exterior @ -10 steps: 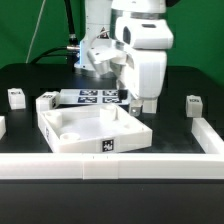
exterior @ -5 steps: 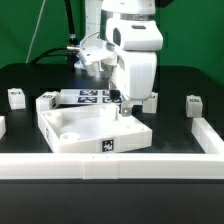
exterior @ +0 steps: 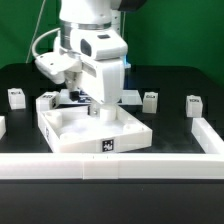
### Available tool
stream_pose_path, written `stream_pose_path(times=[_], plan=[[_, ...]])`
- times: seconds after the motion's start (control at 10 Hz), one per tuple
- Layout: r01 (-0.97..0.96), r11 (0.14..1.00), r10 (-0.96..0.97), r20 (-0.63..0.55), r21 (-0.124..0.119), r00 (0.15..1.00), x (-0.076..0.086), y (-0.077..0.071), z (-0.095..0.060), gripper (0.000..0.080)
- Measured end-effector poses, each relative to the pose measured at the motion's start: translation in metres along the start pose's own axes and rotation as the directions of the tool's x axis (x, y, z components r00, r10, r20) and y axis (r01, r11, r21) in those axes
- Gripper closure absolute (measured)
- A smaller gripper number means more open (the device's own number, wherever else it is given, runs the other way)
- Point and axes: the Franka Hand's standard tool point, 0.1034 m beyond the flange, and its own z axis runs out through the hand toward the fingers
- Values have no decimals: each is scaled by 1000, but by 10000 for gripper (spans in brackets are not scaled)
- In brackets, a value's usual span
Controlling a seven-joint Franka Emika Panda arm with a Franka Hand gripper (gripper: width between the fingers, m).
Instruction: Assemble one leg
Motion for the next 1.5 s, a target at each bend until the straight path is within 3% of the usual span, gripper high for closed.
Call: stream_pose_path(times=[0.2, 0.4, 0.6, 0.8, 0.9, 1.0, 1.1, 1.5], plan=[[9, 1000, -9, -17, 16, 1000, 0, -8, 11, 150], [-17, 1000, 18, -34, 26, 999, 9, -6, 22, 150], [-20, 1000, 20, -27, 18, 999, 6, -2, 18, 150], [-19, 1000, 20, -30, 21, 999, 7, -4, 20, 407], [-19, 1000, 20, -30, 21, 999, 7, -4, 20, 407], [-20, 1000, 21, -30, 22, 999, 7, -4, 20, 589], [-23, 1000, 23, -29, 21, 999, 6, -4, 20, 715], [-23, 1000, 23, -25, 13, 999, 5, -3, 19, 732]])
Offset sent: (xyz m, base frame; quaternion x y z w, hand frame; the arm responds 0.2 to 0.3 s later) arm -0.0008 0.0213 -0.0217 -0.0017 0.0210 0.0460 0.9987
